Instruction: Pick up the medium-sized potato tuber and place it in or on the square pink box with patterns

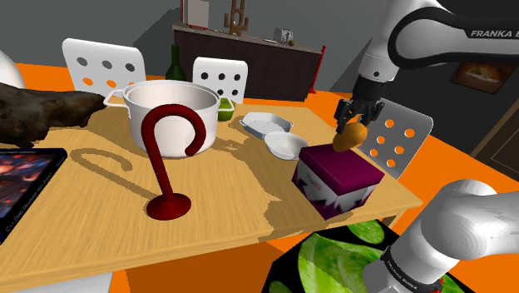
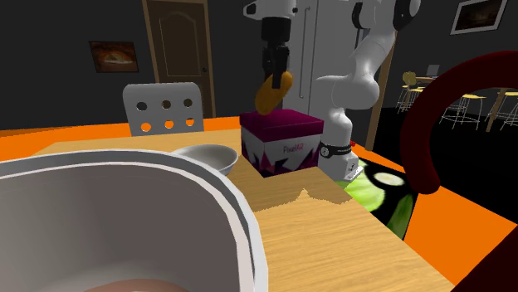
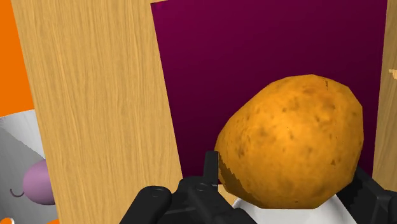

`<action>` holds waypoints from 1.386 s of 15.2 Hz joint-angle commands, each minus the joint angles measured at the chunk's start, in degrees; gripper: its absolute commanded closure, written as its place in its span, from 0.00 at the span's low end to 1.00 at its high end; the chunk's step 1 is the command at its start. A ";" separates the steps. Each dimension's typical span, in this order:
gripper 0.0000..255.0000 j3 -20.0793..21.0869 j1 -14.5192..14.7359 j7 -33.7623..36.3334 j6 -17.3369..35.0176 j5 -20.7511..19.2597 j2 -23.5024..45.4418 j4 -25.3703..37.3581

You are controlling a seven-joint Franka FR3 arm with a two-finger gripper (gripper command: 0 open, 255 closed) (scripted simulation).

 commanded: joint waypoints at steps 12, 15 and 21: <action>1.00 -0.08 -0.04 0.35 7.31 -0.16 -0.02 -7.31; 1.00 -0.09 -0.03 0.35 7.31 -0.17 -0.02 -7.31; 0.00 -0.10 -0.03 0.35 7.31 -0.17 0.00 -7.30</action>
